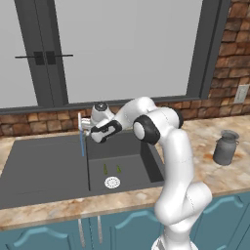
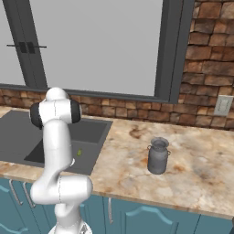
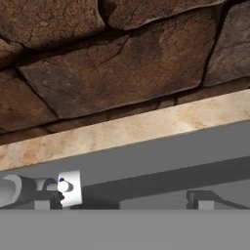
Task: Pick up all produce items and place them in the sink. Turn on the sink faucet to wash them. Then turn the sink off and put them in the tray.
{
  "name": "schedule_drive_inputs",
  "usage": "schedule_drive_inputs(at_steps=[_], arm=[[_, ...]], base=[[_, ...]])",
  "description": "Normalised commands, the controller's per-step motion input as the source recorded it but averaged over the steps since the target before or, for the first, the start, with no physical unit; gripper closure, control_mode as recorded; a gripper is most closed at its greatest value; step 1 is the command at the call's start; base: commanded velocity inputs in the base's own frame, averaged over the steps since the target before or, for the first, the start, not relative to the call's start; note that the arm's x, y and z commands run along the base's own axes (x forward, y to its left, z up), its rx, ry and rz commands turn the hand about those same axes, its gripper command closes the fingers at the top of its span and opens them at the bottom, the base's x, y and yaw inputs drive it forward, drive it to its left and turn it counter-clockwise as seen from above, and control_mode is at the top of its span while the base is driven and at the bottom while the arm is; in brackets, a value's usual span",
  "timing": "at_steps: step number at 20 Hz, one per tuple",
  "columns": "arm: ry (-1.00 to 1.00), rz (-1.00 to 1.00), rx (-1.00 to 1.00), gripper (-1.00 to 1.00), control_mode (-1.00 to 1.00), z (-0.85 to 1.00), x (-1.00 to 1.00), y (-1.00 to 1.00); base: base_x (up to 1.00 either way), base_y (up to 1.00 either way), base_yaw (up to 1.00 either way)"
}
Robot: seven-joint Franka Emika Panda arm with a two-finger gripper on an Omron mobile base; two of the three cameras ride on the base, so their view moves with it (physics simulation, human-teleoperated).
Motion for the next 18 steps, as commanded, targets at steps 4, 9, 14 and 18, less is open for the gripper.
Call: schedule_drive_inputs(at_steps=[4, 9, 14, 18], arm=[[0.04, -0.03, 0.05, -1.00, -1.00, 0.00, 0.00, -1.00], [0.02, -0.02, 0.07, -1.00, -1.00, 0.00, 0.00, -0.89], [-0.06, 0.00, 0.11, -1.00, -1.00, 0.31, -0.15, -0.19], [-0.11, 0.01, 0.00, -1.00, -1.00, 0.00, -0.25, 0.29]], base=[[0.00, 0.00, 0.00], [0.00, 0.00, 0.00], [0.00, 0.00, 0.00], [0.00, 0.00, 0.00]])
